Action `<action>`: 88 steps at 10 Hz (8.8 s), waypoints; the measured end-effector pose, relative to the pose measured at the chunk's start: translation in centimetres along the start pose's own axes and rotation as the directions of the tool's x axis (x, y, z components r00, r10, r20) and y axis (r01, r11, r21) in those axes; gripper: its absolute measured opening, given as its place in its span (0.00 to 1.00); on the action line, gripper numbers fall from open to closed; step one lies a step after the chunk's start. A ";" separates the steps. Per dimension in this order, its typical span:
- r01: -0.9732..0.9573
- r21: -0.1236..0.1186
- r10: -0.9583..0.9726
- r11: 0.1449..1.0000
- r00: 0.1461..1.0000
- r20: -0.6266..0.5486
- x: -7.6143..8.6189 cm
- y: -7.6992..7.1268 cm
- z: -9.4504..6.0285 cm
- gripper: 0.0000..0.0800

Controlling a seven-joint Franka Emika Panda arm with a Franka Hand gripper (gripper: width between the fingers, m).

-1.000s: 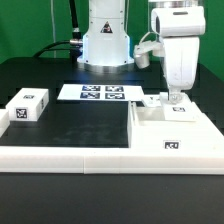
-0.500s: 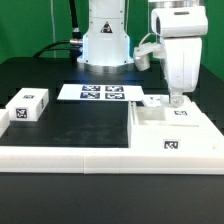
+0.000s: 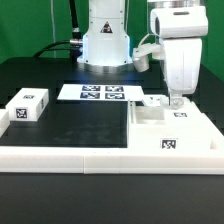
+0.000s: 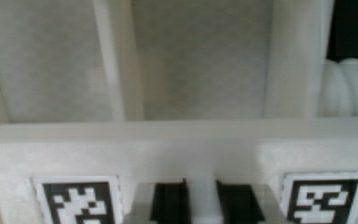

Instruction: Assemble cabinet

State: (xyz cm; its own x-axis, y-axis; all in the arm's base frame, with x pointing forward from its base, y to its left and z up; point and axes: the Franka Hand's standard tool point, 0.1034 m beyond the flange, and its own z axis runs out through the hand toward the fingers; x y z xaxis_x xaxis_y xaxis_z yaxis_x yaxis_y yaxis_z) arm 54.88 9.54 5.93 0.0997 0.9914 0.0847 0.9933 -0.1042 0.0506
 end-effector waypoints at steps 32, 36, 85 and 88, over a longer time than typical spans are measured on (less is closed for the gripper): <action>-0.018 -0.007 0.018 1.000 1.000 0.013 0.1 -1.4 -1.7 1.00; -0.035 0.006 0.034 0.999 0.999 0.031 -0.3 -4.7 -2.4 1.00; -0.019 0.084 0.015 0.996 0.999 0.046 -2.2 -14.1 0.3 0.09; -0.030 0.077 0.026 0.997 0.998 0.056 -3.0 -13.8 -0.4 0.09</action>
Offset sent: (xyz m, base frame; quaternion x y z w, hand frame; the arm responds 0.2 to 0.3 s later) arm 0.0118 0.0006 -0.0023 0.0055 0.0015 -0.0328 0.9994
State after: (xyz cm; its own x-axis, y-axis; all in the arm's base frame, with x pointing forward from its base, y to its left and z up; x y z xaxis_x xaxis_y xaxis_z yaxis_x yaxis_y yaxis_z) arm 40.88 7.99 5.37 0.1285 0.9913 0.0302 0.9914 -0.1276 -0.0285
